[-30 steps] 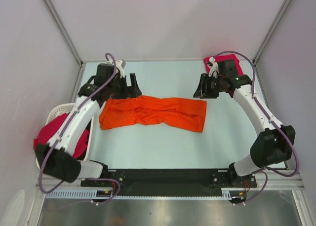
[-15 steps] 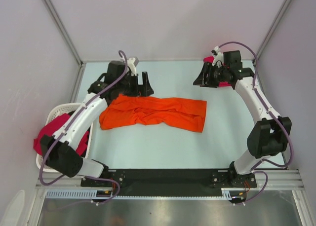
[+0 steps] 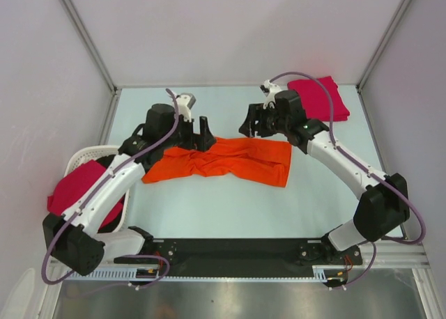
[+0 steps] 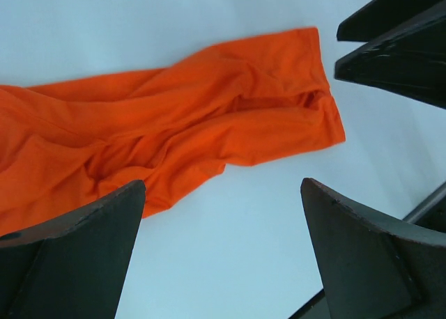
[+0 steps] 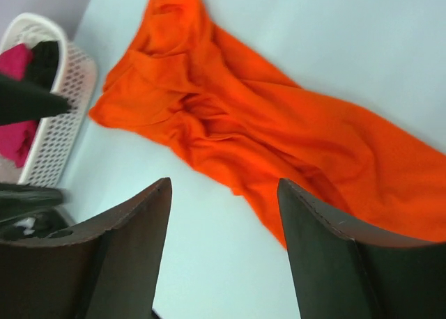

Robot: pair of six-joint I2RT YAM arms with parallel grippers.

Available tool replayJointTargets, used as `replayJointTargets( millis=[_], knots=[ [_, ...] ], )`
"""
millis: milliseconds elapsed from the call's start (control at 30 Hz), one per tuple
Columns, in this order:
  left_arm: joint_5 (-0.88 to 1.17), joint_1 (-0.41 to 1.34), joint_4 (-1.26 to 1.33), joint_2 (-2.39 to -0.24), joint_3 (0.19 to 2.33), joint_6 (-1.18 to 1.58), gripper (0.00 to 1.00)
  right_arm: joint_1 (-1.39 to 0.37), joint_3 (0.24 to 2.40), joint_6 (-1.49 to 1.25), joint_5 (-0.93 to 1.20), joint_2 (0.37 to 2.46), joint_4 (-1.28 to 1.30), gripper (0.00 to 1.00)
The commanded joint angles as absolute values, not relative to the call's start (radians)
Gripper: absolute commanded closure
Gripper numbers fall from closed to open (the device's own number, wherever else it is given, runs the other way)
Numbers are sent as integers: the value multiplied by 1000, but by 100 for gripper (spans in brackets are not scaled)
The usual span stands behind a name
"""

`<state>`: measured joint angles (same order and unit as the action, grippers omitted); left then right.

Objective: Fold and stack the t-shirts
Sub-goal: Fold the other side of the tshirt into a rectangle

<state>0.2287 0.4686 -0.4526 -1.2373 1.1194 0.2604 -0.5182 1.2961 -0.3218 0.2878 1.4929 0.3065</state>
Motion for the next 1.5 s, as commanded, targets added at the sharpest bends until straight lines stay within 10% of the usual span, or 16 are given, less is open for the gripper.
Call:
replayJointTargets(
  millis=[0, 100, 367, 500, 700, 933, 1467],
  knots=[
    [98, 471, -410, -1190, 1118, 255, 1, -497, 1240, -327, 190, 1500, 268, 36],
    [90, 471, -414, -1268, 1130, 278, 8, -492, 1148, -336, 176, 1438, 262, 39],
    [-175, 465, -526, -1535, 1109, 402, 100, -357, 1065, -302, 220, 1397, 331, 52],
    [-283, 454, -525, -1574, 1095, 405, 100, -359, 1063, -290, 164, 1450, 380, 56],
    [-316, 351, -636, -1612, 1177, 396, 53, -330, 1043, -311, 184, 1585, 434, 51],
    [-302, 242, -701, -1600, 1207, 368, 25, -232, 1002, -275, 219, 1476, 570, 48],
    [-170, 71, -765, -1666, 1172, 265, 21, -75, 877, -301, 442, 1431, 610, 48]
  ],
)
